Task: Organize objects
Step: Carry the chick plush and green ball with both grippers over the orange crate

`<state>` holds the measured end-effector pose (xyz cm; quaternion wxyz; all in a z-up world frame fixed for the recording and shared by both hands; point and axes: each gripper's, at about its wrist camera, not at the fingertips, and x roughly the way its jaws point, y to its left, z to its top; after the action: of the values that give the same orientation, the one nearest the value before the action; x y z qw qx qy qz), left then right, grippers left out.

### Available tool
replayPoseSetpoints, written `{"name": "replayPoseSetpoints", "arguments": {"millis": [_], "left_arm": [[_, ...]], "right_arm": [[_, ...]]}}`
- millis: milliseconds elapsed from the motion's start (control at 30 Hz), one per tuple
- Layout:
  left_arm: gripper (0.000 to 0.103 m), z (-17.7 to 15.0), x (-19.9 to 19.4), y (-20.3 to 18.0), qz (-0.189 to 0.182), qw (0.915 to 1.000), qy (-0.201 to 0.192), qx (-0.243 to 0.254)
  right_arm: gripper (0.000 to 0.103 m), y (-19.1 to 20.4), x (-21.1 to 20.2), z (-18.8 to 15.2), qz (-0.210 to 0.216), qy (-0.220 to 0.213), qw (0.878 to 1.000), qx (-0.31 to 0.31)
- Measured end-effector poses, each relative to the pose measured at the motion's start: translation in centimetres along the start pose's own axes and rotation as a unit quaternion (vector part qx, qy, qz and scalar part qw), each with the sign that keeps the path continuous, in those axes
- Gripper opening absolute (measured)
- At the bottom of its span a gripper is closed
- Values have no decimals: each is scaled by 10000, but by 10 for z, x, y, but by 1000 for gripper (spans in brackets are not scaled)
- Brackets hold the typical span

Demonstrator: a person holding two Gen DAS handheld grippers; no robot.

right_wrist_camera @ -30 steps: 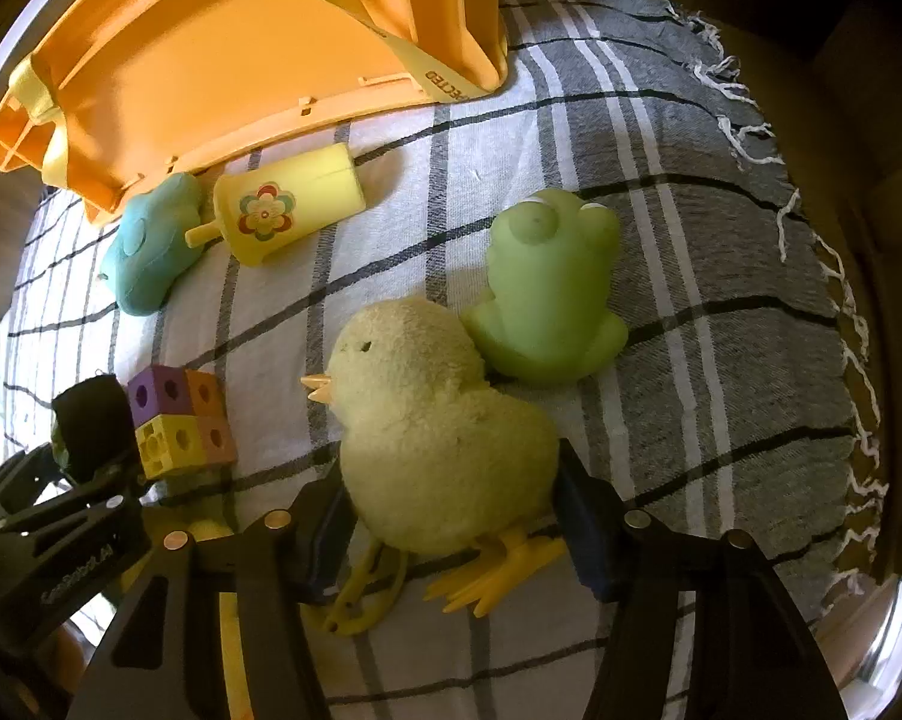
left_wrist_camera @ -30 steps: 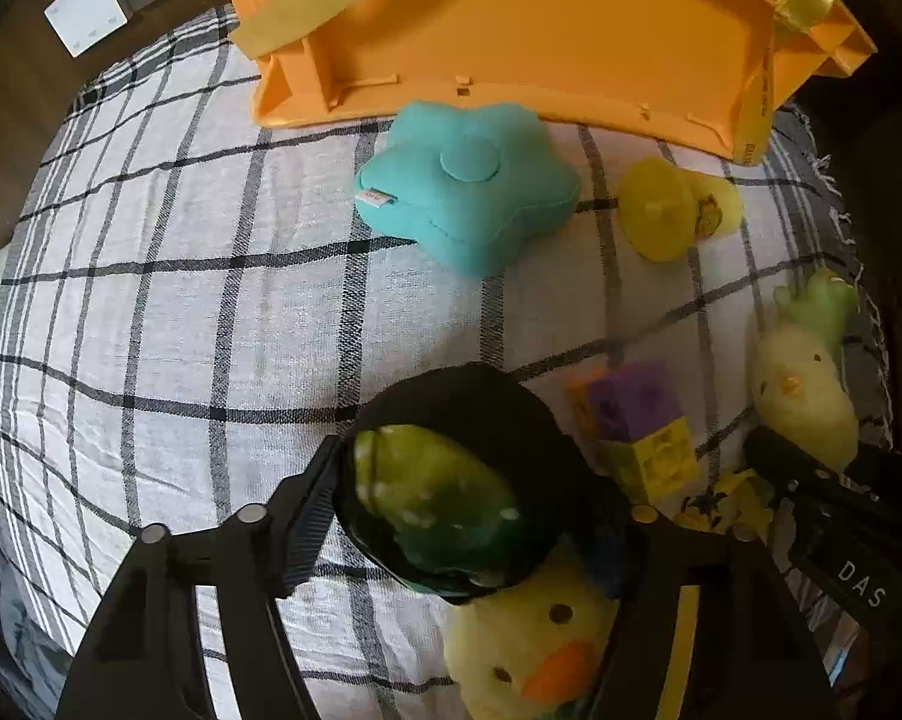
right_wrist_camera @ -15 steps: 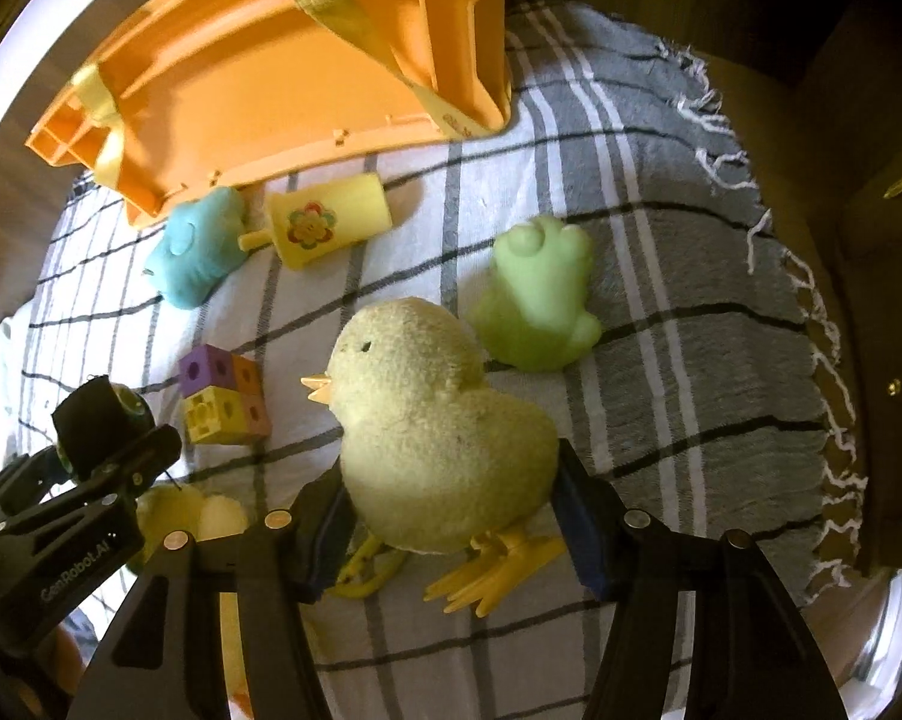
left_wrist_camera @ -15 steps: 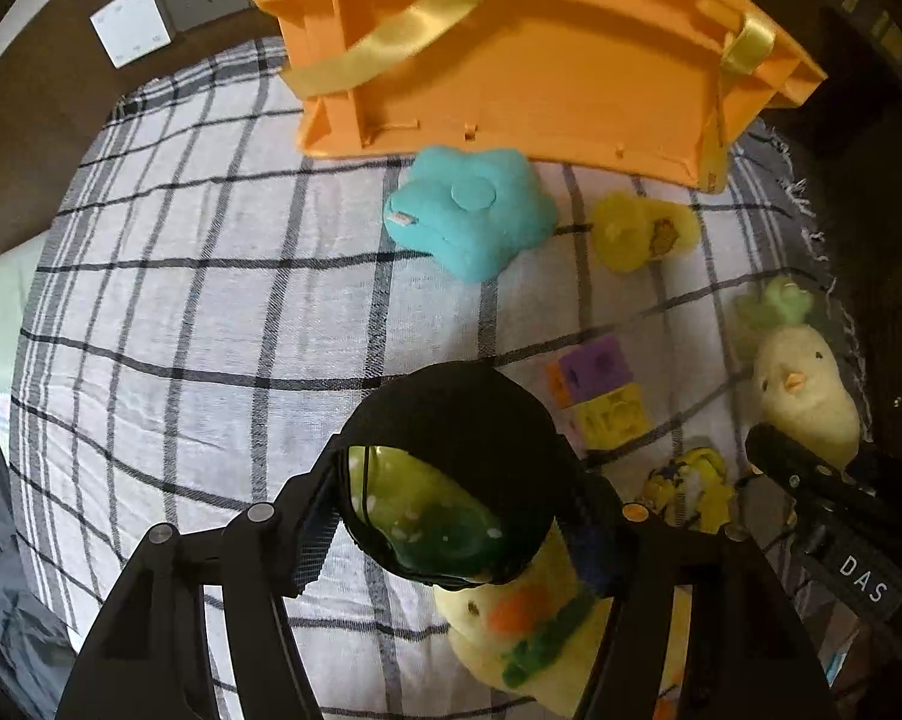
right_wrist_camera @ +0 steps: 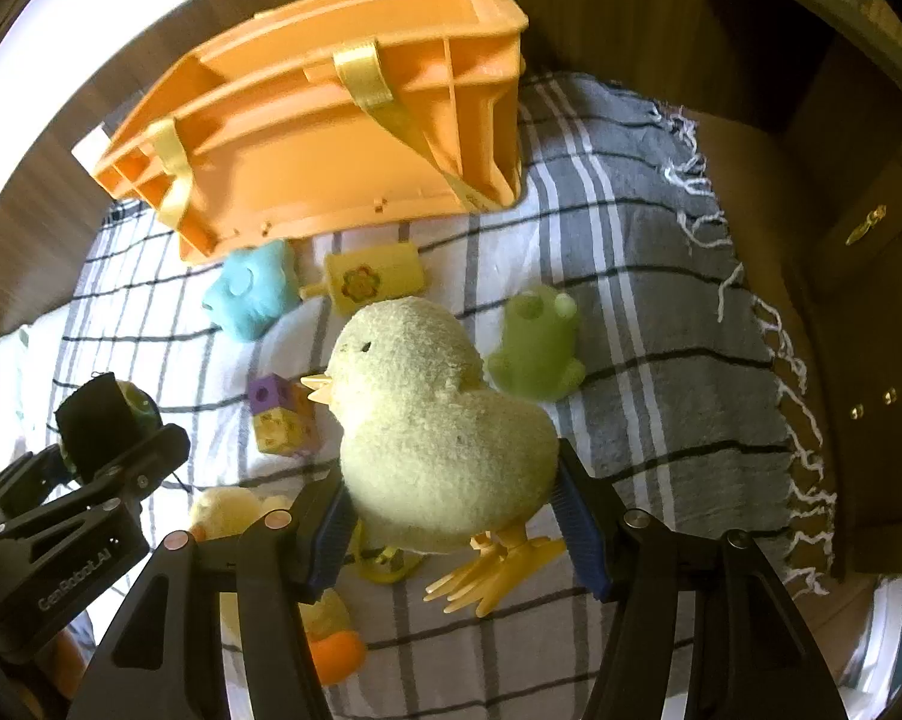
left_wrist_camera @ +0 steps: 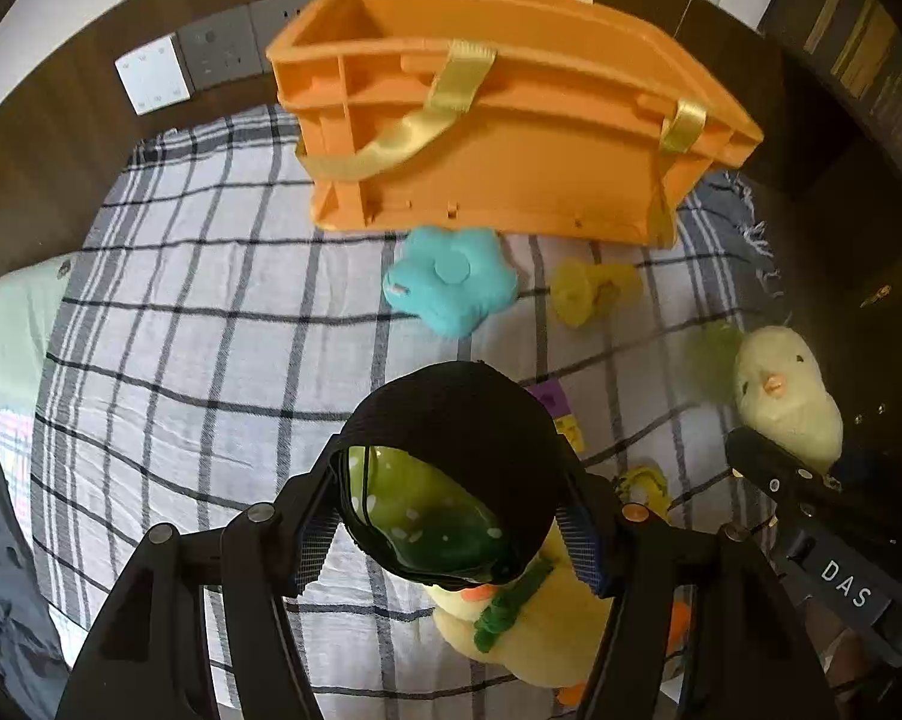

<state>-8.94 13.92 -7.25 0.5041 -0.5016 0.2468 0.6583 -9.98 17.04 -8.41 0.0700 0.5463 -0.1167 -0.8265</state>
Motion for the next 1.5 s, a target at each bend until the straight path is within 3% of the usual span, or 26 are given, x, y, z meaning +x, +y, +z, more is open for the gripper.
{"name": "replayPoseSetpoints", "arguments": {"millis": [1000, 1500], "left_arm": [[64, 53, -57, 15, -337, 9960, -824, 123], [64, 76, -62, 20, -437, 9943, -939, 258]], "right_arm": [[60, 24, -61, 51, 199, -951, 9952, 138], [60, 38, -81, 77, 167, -1329, 9908, 200]]}}
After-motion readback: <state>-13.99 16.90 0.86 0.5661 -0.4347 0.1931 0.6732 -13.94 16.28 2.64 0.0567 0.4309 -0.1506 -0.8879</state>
